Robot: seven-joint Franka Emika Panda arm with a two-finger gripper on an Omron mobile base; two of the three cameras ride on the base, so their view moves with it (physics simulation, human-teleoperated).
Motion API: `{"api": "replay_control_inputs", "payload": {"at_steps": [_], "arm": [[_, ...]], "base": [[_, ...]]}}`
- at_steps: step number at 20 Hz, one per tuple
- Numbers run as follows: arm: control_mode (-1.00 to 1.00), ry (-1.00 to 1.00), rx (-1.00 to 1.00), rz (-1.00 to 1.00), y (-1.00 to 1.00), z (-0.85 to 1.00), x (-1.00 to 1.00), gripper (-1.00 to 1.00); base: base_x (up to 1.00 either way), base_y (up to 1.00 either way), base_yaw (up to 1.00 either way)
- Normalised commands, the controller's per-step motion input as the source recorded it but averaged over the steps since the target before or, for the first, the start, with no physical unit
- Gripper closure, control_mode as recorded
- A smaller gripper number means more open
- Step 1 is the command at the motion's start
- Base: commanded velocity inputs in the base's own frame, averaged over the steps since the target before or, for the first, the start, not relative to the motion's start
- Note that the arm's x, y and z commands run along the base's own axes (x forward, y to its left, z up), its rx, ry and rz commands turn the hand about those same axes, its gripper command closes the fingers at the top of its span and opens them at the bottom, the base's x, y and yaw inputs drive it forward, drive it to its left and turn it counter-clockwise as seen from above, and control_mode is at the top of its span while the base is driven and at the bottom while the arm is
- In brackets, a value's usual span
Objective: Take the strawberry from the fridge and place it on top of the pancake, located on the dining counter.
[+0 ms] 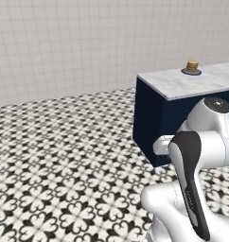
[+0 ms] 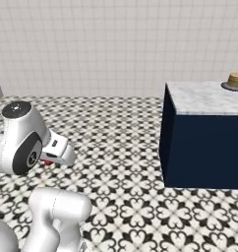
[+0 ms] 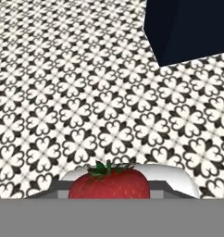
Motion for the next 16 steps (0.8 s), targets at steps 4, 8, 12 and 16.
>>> {"api": "replay_control_inputs", "payload": {"at_steps": [4, 8, 12, 16], "arm": [[1.00, 0.00, 0.00, 0.00, 0.00, 0.00, 0.00, 1.00], [1.00, 0.00, 0.00, 0.00, 0.00, 0.00, 0.00, 1.00], [1.00, 0.00, 0.00, 0.00, 0.00, 0.00, 0.00, 1.00], [1.00, 0.00, 0.00, 0.00, 0.00, 0.00, 0.00, 1.00]], "base": [[1.00, 0.63, 0.00], [1.00, 0.46, -0.02], [1.00, 0.43, -0.07], [1.00, 0.52, -0.08]]}}
